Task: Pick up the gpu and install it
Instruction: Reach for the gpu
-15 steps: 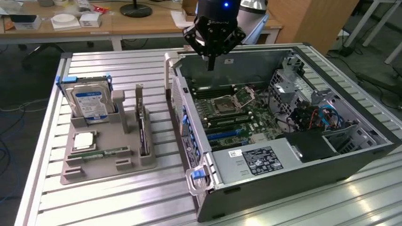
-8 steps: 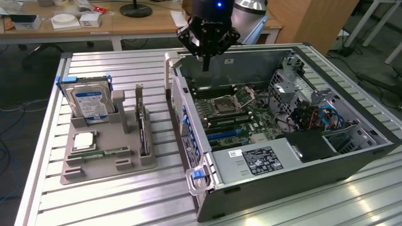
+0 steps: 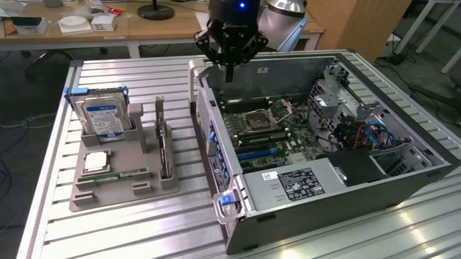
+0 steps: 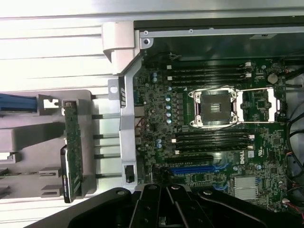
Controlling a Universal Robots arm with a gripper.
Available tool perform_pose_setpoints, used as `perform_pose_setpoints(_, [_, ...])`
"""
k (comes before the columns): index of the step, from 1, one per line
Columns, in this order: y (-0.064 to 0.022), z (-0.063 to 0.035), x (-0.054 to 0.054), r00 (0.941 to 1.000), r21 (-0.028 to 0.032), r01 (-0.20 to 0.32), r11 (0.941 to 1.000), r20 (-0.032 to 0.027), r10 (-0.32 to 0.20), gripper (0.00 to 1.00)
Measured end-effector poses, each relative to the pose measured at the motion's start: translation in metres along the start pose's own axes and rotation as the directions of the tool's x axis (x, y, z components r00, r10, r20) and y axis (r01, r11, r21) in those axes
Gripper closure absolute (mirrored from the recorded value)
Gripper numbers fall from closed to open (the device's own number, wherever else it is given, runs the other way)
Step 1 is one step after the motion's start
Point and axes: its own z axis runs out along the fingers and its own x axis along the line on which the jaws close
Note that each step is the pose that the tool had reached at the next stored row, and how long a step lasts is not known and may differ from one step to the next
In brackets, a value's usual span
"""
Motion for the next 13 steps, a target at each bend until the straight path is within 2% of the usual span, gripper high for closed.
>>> perform_pose_setpoints(7, [-0.0012, -0.0003, 0.016, 1.0, 0.0, 0.0, 1.0, 0.0, 0.0, 0.9])
perform_pose_setpoints(13, [-0.0025, -0.0007, 0.033, 1.0, 0.0, 0.0, 1.0, -0.0001, 0.0, 0.9])
